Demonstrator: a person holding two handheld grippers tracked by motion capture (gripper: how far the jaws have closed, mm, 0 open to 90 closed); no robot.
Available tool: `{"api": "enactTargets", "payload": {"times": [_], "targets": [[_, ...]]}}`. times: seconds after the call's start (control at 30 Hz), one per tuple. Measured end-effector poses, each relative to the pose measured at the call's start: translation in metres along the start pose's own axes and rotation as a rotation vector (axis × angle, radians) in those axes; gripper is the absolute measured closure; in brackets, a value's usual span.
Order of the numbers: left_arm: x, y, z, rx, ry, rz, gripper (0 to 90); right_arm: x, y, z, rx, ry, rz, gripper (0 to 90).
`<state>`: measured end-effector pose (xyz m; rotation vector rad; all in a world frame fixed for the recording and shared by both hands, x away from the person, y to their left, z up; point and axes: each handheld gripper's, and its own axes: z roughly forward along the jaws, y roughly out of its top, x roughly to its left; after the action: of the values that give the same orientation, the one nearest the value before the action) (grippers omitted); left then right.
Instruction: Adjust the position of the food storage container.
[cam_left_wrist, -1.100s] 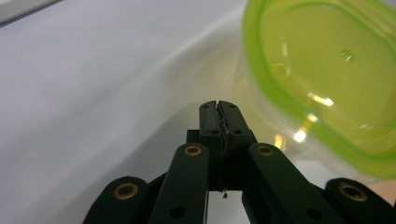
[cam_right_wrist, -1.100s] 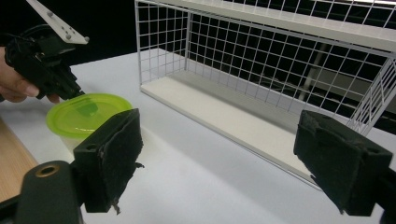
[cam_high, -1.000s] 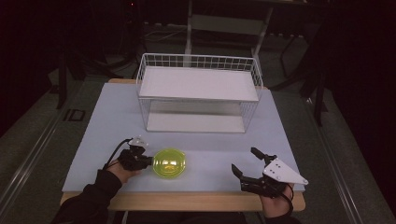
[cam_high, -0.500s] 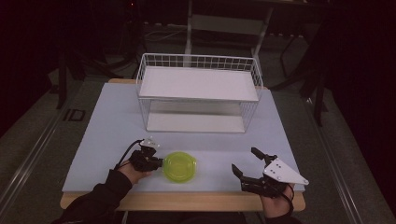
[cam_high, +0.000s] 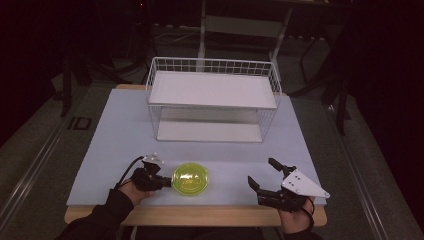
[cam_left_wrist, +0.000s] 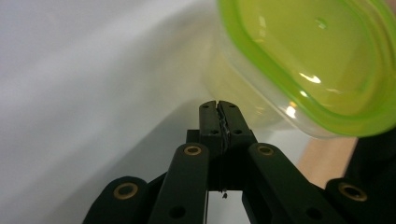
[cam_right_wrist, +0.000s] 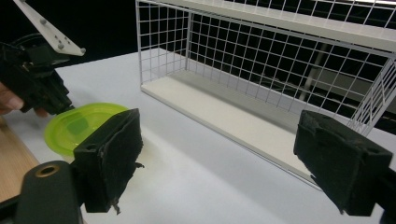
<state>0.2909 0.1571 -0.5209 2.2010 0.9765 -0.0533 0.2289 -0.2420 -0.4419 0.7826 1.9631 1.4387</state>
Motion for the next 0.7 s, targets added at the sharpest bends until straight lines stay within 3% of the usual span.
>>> {"api": "enactTargets", "payload": {"times": [0.7], "targets": [[-0.019, 0.022, 0.033, 0.019, -0.067, 0.026, 89.9, -0.001, 0.0, -0.001, -0.001, 0.001, 0.005, 15.1]]}}
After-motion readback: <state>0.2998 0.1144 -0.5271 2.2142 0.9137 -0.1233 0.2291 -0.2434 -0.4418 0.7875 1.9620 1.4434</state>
